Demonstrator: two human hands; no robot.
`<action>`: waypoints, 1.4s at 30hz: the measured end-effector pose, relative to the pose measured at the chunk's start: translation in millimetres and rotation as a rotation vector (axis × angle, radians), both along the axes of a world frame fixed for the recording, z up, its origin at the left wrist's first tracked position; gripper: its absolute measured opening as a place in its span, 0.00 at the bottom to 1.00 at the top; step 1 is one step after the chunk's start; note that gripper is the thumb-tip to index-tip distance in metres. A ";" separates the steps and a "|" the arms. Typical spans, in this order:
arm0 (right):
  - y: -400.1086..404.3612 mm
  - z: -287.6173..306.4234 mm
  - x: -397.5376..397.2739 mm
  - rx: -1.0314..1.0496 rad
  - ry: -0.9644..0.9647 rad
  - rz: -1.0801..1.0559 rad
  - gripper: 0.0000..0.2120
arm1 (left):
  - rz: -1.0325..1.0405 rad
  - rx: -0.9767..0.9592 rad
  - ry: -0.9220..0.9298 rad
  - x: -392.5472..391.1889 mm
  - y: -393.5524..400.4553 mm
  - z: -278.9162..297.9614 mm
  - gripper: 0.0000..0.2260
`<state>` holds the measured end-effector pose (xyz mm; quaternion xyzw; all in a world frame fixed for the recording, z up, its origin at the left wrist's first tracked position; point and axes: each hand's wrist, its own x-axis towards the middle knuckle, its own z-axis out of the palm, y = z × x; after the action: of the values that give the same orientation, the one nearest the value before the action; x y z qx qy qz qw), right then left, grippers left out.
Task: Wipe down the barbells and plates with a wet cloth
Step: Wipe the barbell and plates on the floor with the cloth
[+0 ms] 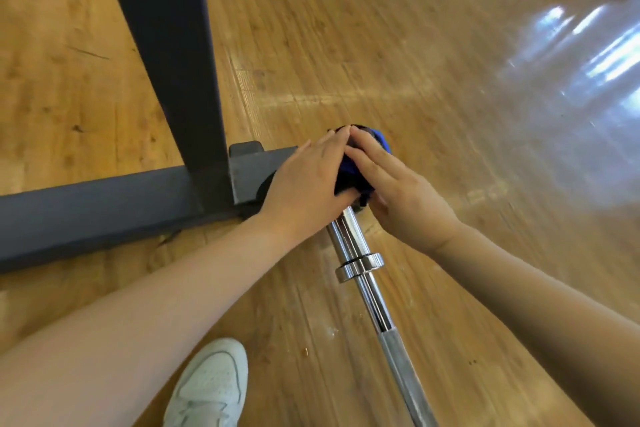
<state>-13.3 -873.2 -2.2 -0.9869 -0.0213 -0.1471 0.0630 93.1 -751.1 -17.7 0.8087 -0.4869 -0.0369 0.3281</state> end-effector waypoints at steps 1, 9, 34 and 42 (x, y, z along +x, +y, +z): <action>-1.1 1.6 -5.9 0.014 0.055 -0.042 0.31 | -0.010 0.037 -0.050 0.1 -3.8 0.5 0.34; -3.4 15.5 -24.8 -0.147 0.426 -0.472 0.39 | -0.016 0.280 -0.256 -17.8 -34.2 7.0 0.40; 225.5 5.2 -53.1 0.180 0.483 -0.339 0.37 | 0.130 0.604 -0.353 -82.7 227.6 20.0 0.29; 298.7 13.8 -20.5 -0.029 0.503 -0.217 0.36 | 0.250 0.551 -0.303 -80.6 289.7 8.2 0.27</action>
<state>-33.8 -574.5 11.6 -0.9897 0.0986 0.0970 0.0362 12.5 -461.4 -9.5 0.9167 -0.3988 -0.0058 0.0233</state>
